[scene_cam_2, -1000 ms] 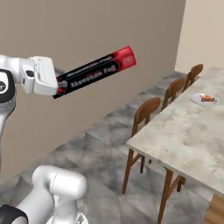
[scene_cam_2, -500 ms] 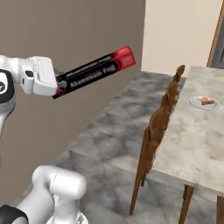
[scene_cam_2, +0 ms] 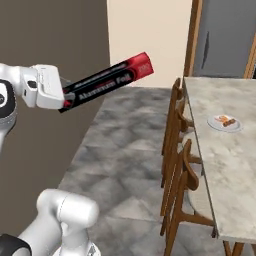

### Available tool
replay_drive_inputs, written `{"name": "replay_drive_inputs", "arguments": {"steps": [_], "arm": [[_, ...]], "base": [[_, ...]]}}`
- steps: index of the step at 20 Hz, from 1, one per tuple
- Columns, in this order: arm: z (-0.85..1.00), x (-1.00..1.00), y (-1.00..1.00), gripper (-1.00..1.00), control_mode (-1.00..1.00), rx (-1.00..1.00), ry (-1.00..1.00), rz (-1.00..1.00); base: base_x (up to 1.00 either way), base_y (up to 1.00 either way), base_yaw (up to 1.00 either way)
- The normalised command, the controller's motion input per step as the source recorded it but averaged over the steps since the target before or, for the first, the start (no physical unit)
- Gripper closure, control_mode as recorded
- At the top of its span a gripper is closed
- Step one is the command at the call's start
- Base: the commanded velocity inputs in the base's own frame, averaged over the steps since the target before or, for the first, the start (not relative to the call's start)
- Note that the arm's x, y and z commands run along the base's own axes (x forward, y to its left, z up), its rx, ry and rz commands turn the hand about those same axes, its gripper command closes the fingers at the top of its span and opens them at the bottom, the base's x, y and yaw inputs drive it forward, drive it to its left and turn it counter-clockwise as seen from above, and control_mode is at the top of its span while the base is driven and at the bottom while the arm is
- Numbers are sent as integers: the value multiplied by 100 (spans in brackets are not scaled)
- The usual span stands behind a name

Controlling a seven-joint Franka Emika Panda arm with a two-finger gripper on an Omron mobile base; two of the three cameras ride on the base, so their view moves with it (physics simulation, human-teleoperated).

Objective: Retrieve the tupperware and aluminum foil from the cabinet and place them on the dining counter near the plate with shrimp and kebab skewer to prepare for storing leftovers.

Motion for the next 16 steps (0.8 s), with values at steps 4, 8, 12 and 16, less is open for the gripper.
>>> {"name": "replay_drive_inputs", "arguments": {"steps": [4, 8, 12, 16], "arm": [[0, 0, 0, 100, 100, 0, 0, 0], [0, 0, 0, 100, 100, 0, 0, 0], [0, 0, 0, 100, 100, 0, 0, 0], [0, 0, 0, 100, 100, 0, 0, 0]], "base": [[100, 36, -54], [100, 13, -52], [100, 19, -55], [94, 29, -58]]}}
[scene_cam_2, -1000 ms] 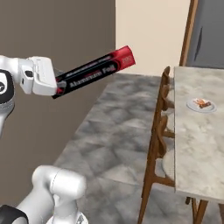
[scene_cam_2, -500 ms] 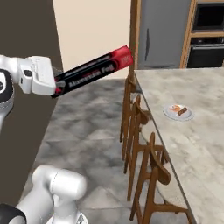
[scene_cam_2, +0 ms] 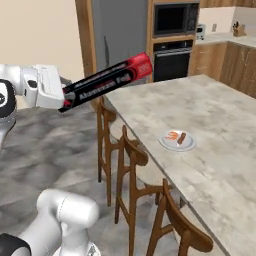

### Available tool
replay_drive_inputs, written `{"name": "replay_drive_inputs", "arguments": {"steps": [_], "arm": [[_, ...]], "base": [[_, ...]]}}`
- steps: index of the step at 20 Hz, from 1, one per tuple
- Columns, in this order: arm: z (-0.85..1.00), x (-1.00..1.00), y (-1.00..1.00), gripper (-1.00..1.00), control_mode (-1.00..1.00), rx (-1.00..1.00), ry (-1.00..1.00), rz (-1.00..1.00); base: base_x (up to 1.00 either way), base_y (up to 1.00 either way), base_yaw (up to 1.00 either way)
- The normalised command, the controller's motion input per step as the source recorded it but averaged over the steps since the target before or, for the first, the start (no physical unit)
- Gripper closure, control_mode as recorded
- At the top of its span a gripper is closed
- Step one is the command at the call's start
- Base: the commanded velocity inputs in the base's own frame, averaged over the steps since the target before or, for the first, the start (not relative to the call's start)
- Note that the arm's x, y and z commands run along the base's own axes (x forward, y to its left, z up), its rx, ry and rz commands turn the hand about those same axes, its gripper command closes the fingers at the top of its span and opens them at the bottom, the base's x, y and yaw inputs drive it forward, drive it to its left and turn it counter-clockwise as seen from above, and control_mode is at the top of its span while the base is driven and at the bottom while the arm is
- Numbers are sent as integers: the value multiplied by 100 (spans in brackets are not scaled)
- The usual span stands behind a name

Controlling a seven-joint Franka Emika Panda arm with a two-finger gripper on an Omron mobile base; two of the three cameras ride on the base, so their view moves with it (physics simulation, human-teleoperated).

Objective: Retrieve the tupperware and aluminum foil from the cabinet and place them on the dining counter near the plate with shrimp and kebab skewer to prepare for storing leftovers.

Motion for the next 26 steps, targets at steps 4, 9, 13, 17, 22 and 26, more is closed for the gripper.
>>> {"name": "replay_drive_inputs", "arguments": {"steps": [4, 9, 13, 17, 22, 26], "arm": [[0, 0, 0, 100, 100, 0, 0, 0], [0, 0, 0, 100, 100, 0, 0, 0], [0, 0, 0, 100, 100, 0, 0, 0], [0, 0, 0, 100, 100, 0, 0, 0], [-59, 96, 28, 100, -100, 0, 19, -6], [-94, 81, 59, 100, -100, -2, 41, 17]], "base": [[84, 30, -62], [70, 29, -68], [62, 24, -70], [81, 20, -58], [0, 0, 0], [0, 0, 0]]}}
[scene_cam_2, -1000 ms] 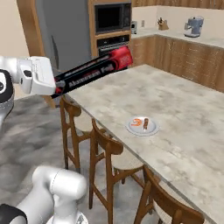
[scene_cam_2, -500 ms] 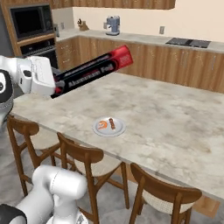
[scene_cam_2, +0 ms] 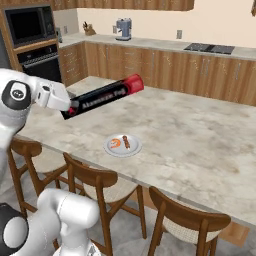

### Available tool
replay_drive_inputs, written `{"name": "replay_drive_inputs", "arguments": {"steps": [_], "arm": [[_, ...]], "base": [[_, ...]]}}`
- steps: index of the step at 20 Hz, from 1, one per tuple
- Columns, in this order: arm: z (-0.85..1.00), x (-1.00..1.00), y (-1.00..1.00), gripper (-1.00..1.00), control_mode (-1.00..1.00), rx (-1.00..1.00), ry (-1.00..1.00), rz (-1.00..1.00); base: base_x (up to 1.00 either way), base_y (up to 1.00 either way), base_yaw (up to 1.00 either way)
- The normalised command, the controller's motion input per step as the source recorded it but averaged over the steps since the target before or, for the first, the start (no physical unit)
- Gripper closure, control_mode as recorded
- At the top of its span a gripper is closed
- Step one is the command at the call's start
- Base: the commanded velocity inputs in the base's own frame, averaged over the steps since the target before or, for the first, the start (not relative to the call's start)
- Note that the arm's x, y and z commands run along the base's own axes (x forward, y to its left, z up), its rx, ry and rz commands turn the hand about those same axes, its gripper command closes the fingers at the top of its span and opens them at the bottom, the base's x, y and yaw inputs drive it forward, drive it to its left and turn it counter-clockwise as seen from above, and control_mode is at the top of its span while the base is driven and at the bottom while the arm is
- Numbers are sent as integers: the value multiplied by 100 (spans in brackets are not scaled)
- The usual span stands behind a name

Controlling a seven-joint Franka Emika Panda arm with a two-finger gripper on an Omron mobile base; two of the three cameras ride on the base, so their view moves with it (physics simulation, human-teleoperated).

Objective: Retrieve the tupperware and aluminum foil from the cabinet and place them on the dining counter near the plate with shrimp and kebab skewer to prepare for storing leftovers.

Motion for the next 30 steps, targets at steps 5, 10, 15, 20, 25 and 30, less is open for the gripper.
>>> {"name": "replay_drive_inputs", "arguments": {"steps": [5, 10, 15, 20, 25, 30], "arm": [[-100, 69, 54, 100, -100, -2, 37, 33], [-91, 66, 20, 100, -100, 0, 25, 38], [-80, 47, 3, 100, -100, 0, 21, 37], [-56, 55, 8, 100, -100, 0, 16, 36], [-56, 58, 1, 100, -100, 0, 11, 23], [-53, 68, 29, 100, -100, -4, 7, 5]], "base": [[0, 0, 0], [0, 0, 0], [0, 0, 0], [0, 0, 0], [0, 0, 0], [0, 0, 0]]}}
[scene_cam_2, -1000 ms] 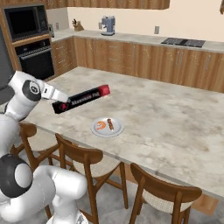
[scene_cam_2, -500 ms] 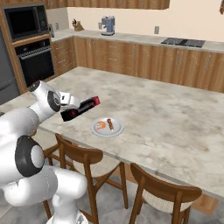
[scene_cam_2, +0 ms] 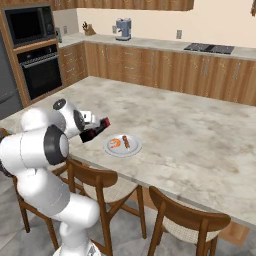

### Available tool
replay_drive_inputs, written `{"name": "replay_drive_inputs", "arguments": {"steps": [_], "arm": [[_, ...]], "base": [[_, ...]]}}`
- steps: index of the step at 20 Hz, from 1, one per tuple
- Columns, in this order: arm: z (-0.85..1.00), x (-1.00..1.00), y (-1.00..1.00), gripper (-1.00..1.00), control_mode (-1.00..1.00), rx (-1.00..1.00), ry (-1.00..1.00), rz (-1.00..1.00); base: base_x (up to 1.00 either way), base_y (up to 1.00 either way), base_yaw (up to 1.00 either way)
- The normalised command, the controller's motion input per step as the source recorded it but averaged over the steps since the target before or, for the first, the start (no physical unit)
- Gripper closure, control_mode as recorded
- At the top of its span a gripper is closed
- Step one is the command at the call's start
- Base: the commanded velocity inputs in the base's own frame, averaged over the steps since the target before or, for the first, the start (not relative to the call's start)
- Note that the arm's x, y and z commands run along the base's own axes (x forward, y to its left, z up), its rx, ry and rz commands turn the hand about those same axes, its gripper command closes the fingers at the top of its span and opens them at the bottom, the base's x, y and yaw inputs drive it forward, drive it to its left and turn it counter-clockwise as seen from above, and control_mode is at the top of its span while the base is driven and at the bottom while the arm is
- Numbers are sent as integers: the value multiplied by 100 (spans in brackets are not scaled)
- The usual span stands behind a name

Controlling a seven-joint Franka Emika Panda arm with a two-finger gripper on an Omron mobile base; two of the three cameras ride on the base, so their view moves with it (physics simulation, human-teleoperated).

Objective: Retrieve the tupperware and aluminum foil from the cabinet and place them on the dining counter near the plate with shrimp and kebab skewer to prepare for storing leftovers.

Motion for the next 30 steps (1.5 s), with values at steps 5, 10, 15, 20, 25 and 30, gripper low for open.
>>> {"name": "replay_drive_inputs", "arguments": {"steps": [5, 10, 15, 20, 25, 30], "arm": [[-59, 50, 3, 100, -100, -5, 5, 0], [-45, 36, 2, -100, -100, -4, 9, 0], [-2, 40, -12, -100, -100, 1, -1, 0], [27, -18, -40, -100, -100, 0, -4, 0], [96, -99, -41, -100, -100, 2, -23, 0], [100, -100, -46, -100, -100, 19, -21, 0]], "base": [[0, 0, 0], [0, 0, 0], [0, 0, 0], [0, 0, 0], [0, 0, 0], [0, 0, 0]]}}
